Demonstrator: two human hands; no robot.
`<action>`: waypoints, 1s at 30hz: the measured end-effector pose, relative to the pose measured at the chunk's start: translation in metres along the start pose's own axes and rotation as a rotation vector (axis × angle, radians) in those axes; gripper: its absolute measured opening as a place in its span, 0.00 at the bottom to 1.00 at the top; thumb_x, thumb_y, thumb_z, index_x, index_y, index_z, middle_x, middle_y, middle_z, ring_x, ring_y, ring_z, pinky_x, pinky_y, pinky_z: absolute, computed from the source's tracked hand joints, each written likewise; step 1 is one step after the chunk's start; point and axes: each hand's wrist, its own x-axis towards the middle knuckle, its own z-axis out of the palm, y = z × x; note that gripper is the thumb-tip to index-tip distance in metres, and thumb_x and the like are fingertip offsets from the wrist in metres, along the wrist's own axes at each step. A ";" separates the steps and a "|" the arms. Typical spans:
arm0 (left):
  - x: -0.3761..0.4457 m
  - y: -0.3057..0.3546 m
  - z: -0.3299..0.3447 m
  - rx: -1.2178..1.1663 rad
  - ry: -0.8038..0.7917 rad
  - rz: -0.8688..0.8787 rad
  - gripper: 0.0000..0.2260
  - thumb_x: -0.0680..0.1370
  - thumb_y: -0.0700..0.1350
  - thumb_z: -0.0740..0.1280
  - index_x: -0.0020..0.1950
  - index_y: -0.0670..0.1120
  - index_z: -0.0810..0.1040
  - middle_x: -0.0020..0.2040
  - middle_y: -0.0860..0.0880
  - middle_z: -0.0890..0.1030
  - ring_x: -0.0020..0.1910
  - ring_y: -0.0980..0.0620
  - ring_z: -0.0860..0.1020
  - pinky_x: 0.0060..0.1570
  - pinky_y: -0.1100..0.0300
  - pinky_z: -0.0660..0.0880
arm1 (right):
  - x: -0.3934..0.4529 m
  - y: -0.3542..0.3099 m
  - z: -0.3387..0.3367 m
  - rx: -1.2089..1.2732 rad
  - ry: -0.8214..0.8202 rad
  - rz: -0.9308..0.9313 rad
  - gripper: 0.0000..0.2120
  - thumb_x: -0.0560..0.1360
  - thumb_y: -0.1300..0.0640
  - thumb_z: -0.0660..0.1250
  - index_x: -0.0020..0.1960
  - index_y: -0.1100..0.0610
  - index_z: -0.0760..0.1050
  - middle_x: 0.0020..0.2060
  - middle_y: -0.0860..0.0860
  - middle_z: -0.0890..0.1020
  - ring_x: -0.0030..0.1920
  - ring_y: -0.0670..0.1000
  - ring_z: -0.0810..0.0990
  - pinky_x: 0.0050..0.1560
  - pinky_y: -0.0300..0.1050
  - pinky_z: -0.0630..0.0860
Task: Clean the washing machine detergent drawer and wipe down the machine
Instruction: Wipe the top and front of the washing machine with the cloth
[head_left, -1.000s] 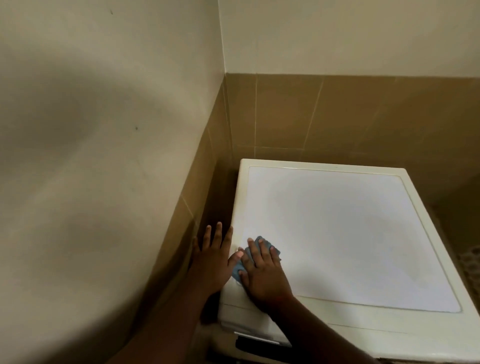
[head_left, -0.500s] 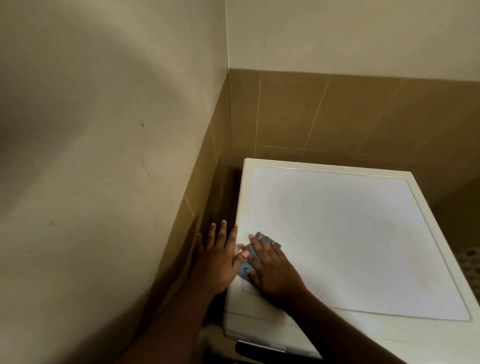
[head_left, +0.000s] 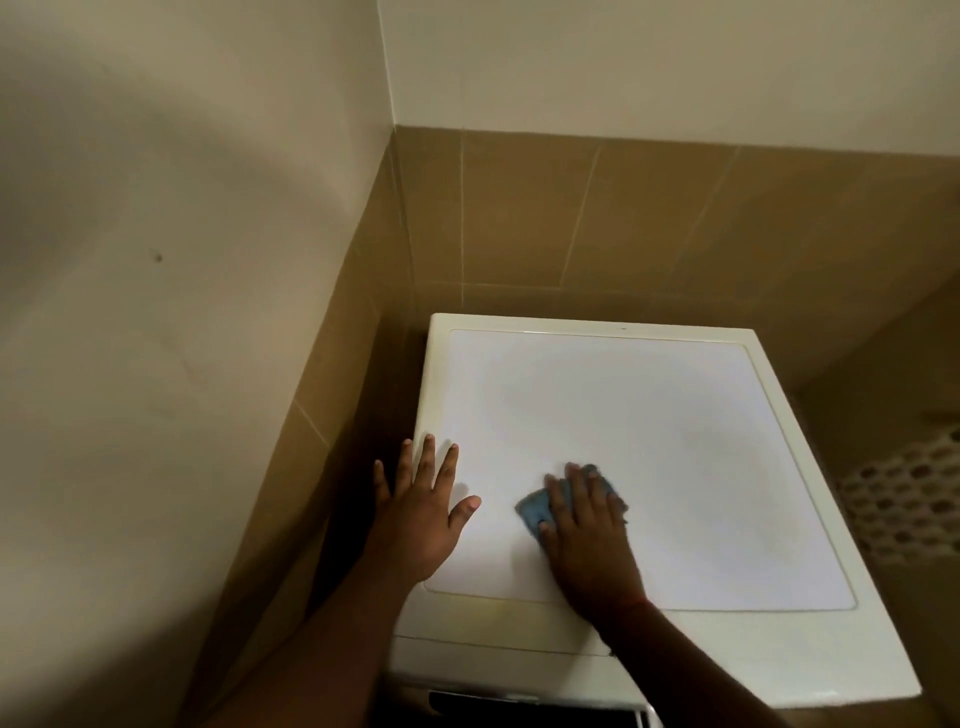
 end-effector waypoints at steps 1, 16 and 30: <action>0.002 0.004 0.002 0.012 -0.002 0.005 0.41 0.71 0.70 0.26 0.80 0.55 0.45 0.81 0.47 0.47 0.79 0.41 0.44 0.73 0.35 0.44 | -0.003 0.005 -0.001 -0.026 -0.016 -0.139 0.27 0.81 0.44 0.51 0.78 0.53 0.59 0.77 0.57 0.59 0.77 0.60 0.55 0.73 0.61 0.60; 0.055 0.074 0.008 0.099 -0.006 0.033 0.35 0.78 0.69 0.39 0.79 0.52 0.59 0.78 0.43 0.61 0.76 0.37 0.60 0.70 0.31 0.57 | 0.063 0.068 -0.018 0.044 -0.015 0.009 0.27 0.81 0.45 0.50 0.76 0.55 0.63 0.75 0.59 0.63 0.76 0.62 0.57 0.73 0.63 0.59; 0.114 0.096 0.015 0.147 0.054 0.051 0.36 0.78 0.69 0.41 0.77 0.51 0.63 0.77 0.41 0.64 0.74 0.35 0.63 0.68 0.29 0.59 | 0.160 0.122 -0.022 0.022 0.075 0.088 0.28 0.80 0.45 0.44 0.76 0.54 0.62 0.75 0.58 0.63 0.76 0.61 0.59 0.73 0.59 0.58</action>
